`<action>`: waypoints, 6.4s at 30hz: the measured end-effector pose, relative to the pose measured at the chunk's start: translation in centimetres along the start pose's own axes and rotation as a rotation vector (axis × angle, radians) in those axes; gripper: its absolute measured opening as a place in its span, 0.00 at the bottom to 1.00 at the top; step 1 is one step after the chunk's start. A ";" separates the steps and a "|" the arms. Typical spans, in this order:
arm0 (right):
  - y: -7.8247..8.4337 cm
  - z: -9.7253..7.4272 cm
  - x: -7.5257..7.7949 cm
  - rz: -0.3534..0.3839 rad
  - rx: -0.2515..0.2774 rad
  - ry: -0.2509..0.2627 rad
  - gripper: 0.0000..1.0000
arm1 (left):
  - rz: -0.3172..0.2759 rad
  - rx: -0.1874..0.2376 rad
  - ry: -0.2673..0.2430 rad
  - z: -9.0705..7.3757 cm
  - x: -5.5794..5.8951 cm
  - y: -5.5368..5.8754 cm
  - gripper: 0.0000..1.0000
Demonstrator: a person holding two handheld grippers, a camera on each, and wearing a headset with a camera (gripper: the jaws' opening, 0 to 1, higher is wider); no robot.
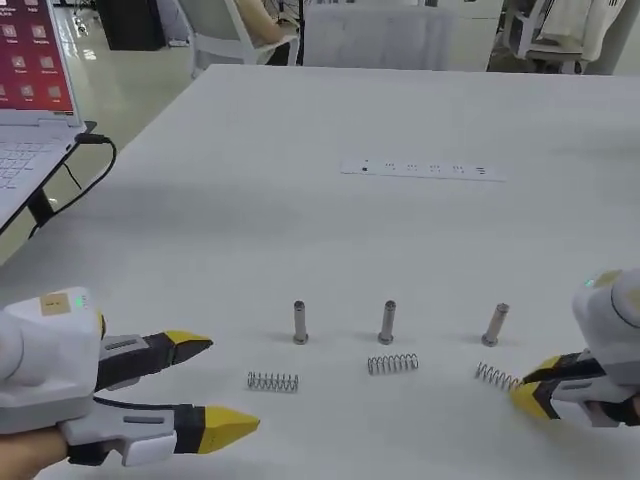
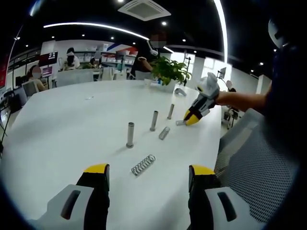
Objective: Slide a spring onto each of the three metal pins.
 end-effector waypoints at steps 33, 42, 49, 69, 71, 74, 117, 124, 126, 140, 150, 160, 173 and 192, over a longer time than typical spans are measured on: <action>-0.8 -0.5 -1.5 -0.063 -0.028 -0.037 0.08 | 0.027 -0.006 0.062 -0.5 1.0 -0.7 0.53; -1.8 -1.2 -2.8 -0.076 -0.011 -0.071 0.08 | 0.061 -0.027 0.114 -0.3 1.5 -1.5 0.51; -2.5 -1.2 -3.7 -0.102 -0.017 -0.103 0.08 | 0.088 -0.043 0.145 0.0 1.7 -1.9 0.50; -5.8 -1.5 -6.5 -0.220 0.006 -0.166 0.08 | 0.146 -0.046 0.247 1.7 2.8 -4.0 0.44; -6.1 -1.5 -6.8 -0.234 0.007 -0.172 0.08 | 0.160 -0.054 0.261 2.1 2.9 -4.2 0.44; -6.6 -1.6 -7.1 -0.250 0.010 -0.175 0.08 | 0.181 -0.068 0.279 2.5 3.2 -4.5 0.43; -9.5 -0.4 -11.0 -0.426 -0.022 -0.261 0.08 | 0.358 -0.153 0.433 7.4 4.7 -5.1 0.25; -9.8 -0.5 -11.4 -0.442 -0.021 -0.266 0.08 | 0.388 -0.157 0.442 7.7 4.9 -5.0 0.20; -9.8 -0.5 -11.4 -0.445 -0.022 -0.265 0.08 | 0.399 -0.155 0.447 7.8 5.0 -5.0 0.19; -9.8 -0.7 -11.7 -0.467 -0.024 -0.272 0.08 | 0.489 -0.170 0.448 8.1 5.5 -4.8 0.07; -9.7 -0.8 -11.8 -0.475 -0.031 -0.276 0.08 | 0.524 -0.169 0.455 8.1 5.8 -4.7 0.02; -9.4 -0.8 -11.9 -0.485 -0.021 -0.278 0.08 | 0.540 -0.168 0.462 8.0 5.9 -4.5 0.01; -9.1 -0.4 -11.8 -0.470 -0.015 -0.292 0.10 | 0.534 -0.137 0.469 7.7 6.0 -5.1 0.01; -9.2 -0.7 -11.8 -0.445 0.000 -0.306 0.09 | 0.533 -0.115 0.473 7.9 6.3 -5.2 0.02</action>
Point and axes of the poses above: the centre of the closed fingertips' face, and the gripper's own axes: z roughly forward along the fingers, x roughly to its right, y roughly out of its underside, the point moved 8 cm from there along -z, roughly backward along the fingers, and after that the axes turned 2 degrees about -x, right-handed, at the moved point
